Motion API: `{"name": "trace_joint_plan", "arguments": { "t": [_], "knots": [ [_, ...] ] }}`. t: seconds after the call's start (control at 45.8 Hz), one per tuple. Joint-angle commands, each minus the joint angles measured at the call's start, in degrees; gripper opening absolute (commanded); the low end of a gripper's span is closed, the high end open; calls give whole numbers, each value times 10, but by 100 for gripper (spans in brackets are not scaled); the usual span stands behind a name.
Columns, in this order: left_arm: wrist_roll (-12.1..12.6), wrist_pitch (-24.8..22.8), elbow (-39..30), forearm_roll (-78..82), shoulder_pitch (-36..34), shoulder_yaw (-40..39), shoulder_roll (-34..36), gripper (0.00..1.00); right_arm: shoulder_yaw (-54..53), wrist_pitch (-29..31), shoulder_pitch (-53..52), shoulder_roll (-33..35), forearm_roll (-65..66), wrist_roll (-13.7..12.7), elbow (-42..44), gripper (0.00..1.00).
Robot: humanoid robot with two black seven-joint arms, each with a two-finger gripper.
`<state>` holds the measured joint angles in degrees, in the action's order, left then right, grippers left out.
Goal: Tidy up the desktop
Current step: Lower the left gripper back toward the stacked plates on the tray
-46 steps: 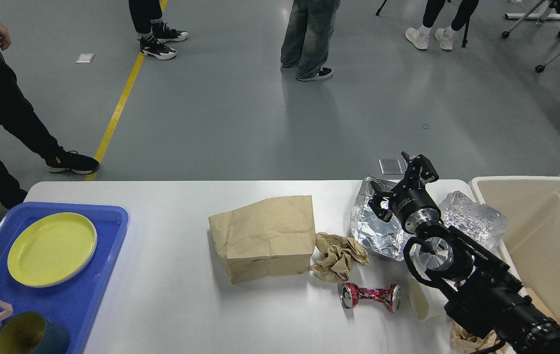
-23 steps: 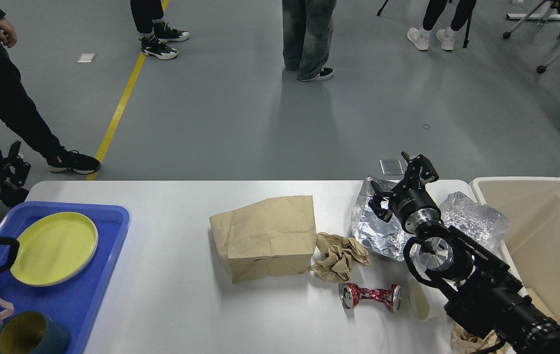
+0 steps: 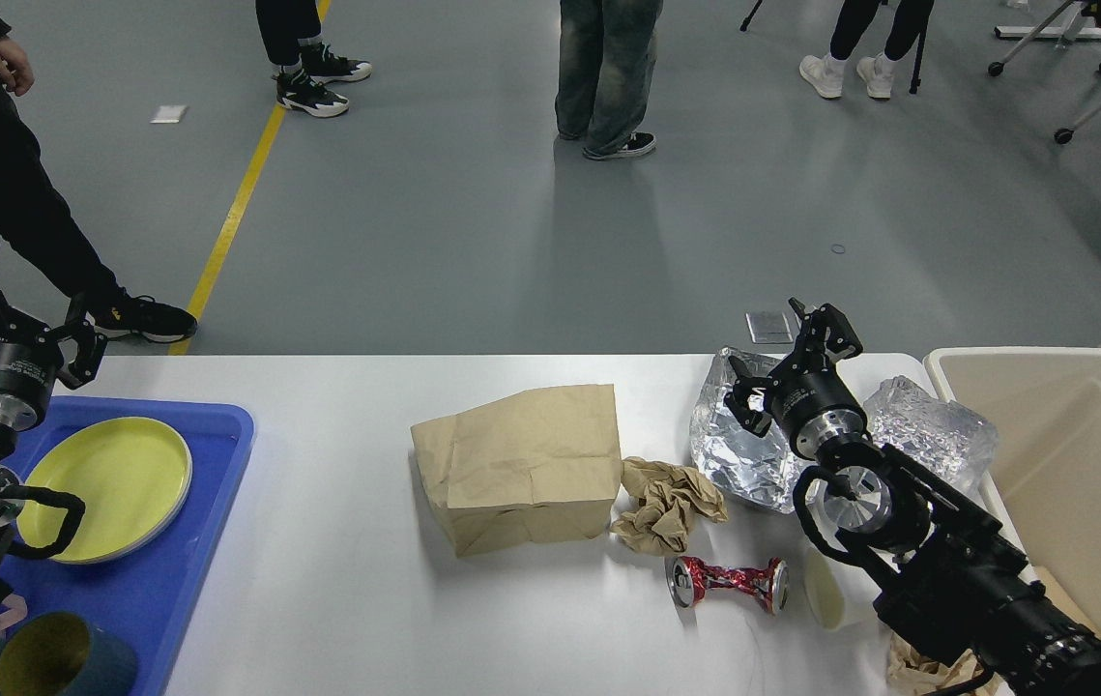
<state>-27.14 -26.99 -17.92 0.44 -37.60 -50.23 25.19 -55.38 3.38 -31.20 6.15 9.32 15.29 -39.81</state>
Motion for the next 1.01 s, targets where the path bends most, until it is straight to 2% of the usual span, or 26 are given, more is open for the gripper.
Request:
{"name": "trace_joint_plan", "arguments": {
  "t": [0.0,0.153,0.175,0.219,0.984],
  "knots": [
    [-10,-16,0,-1,-4,-1,-11,96,0,0,0,0,0,0,0,100],
    [-56,-17,0,-2,4,1,-29,96,0,0,0,0,0,0,0,100],
    [-74,-17,0,-5,6,-1,-45,96,0,0,0,0,0,0,0,100],
    [-80,-17,0,-5,10,0,-52,96,0,0,0,0,0,0,0,100],
    [-85,-17,0,-7,14,-5,-55,96,-1,0,0,0,0,0,0,100]
  ]
}}
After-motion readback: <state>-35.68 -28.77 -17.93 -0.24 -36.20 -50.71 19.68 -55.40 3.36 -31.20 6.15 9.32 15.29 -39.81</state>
